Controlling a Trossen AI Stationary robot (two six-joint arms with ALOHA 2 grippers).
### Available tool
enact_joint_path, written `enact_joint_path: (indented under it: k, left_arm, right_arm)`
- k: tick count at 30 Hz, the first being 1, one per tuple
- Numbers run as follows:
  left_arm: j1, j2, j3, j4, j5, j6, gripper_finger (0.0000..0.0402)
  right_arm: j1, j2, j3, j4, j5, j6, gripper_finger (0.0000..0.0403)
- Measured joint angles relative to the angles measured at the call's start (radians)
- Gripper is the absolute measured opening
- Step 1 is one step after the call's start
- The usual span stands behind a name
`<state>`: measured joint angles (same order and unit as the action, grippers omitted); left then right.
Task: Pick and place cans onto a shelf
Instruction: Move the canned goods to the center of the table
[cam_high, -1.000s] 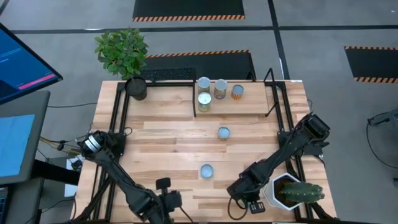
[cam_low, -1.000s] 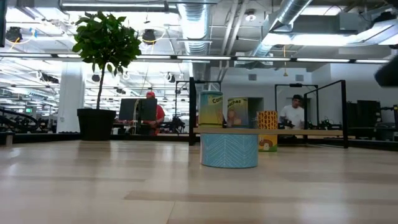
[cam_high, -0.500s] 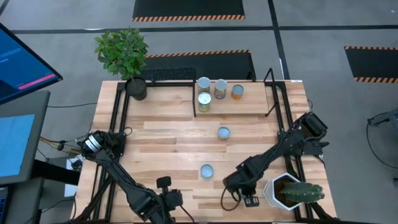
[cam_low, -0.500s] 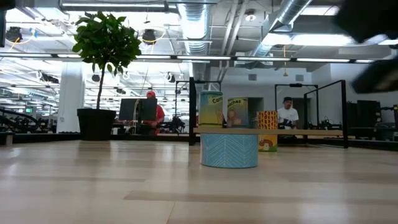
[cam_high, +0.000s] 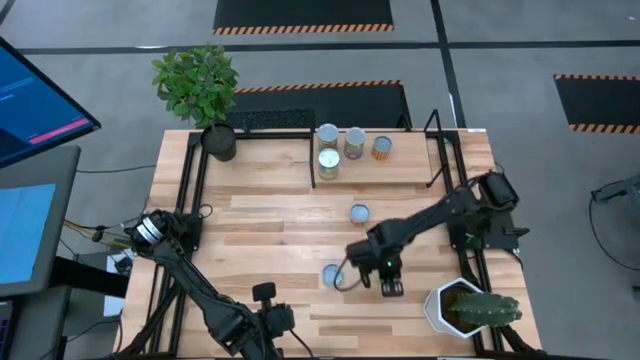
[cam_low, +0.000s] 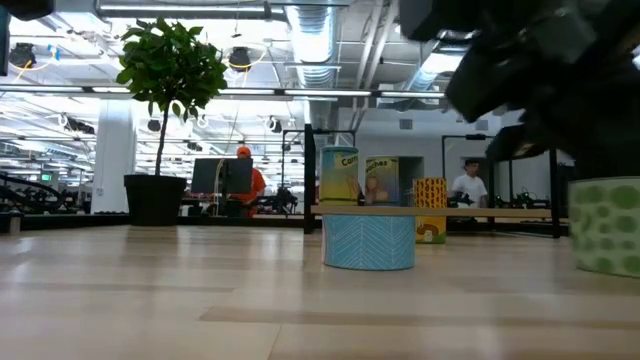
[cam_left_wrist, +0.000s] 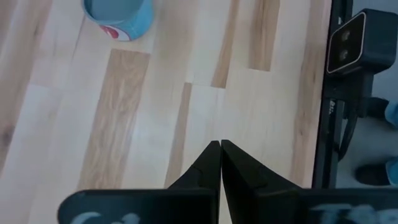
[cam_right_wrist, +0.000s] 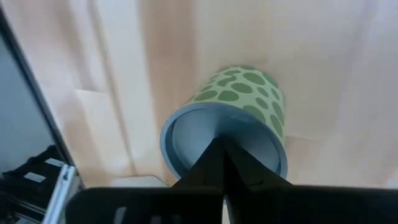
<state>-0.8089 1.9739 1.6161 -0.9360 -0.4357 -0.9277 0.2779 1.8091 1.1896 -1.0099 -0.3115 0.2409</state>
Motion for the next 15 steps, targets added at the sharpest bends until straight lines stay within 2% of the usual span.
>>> enact_joint_path:
  k: [11,15]
  left_arm:
    - [0.0,0.0,0.0,0.0,-0.036,0.009,0.0]
    - [0.001,0.0,0.0,-0.001,-0.046,0.042,0.0]
  right_arm:
    - [-0.26,0.003,0.0,-0.127,0.036,-0.216,0.0015]
    - [-0.35,0.01,0.056,-0.24,0.07,-0.296,0.0018]
